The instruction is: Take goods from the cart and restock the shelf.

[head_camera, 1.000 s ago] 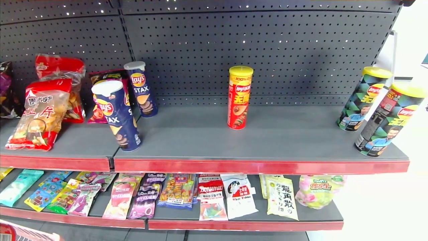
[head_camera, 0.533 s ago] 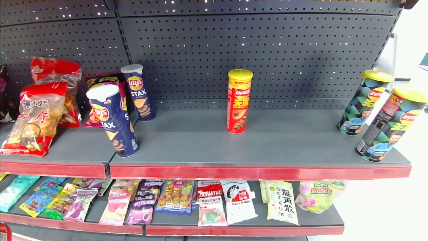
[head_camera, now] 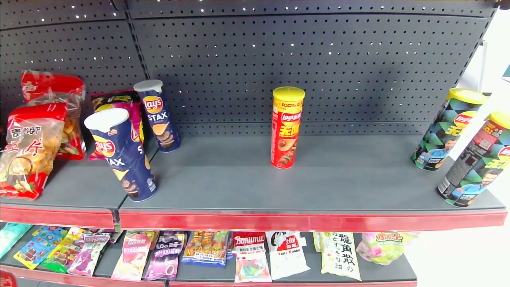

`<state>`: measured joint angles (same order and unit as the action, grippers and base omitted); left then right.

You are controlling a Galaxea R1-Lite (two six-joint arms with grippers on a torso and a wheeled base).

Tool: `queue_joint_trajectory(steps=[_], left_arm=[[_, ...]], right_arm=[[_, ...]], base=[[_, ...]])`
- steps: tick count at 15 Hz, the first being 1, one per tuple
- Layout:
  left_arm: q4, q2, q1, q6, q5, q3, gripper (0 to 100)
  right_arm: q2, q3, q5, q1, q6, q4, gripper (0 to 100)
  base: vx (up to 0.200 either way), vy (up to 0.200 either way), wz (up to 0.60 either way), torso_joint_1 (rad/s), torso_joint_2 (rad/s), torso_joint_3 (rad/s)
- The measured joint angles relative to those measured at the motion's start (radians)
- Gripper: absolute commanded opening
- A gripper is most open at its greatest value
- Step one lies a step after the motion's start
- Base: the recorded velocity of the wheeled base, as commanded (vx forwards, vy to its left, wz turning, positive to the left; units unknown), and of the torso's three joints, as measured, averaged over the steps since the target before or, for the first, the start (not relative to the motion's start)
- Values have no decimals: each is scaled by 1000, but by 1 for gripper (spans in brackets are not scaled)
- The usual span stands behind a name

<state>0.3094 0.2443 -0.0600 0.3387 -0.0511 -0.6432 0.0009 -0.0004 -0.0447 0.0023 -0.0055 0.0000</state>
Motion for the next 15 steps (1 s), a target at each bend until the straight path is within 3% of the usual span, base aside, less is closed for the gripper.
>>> queue_joint_trajectory(steps=[2, 4, 5, 10, 15], left_arm=[[16, -13, -8, -90, -52, -27, 0], [36, -6, -13, -221, -70, -53, 0], [44, 1, -15, -237, -74, -57, 0], [41, 39, -15, -193, -70, -20, 0], [14, 82, -12, -133, -3, 16, 0]], right_arm=[[0, 0, -57, 1, -43, -5, 100], [20, -41, -108, 3, -30, -8, 100], [56, -92, -133, 6, -19, -8, 100], [522, -436, -247, 59, -82, -19, 100], [1014, -759, -310, 278, -85, -114, 100]], base=[[0, 0, 0, 0, 0, 0], [0, 0, 0, 0, 0, 0], [0, 0, 0, 0, 0, 0], [0, 0, 0, 0, 0, 0], [0, 0, 0, 0, 0, 0]])
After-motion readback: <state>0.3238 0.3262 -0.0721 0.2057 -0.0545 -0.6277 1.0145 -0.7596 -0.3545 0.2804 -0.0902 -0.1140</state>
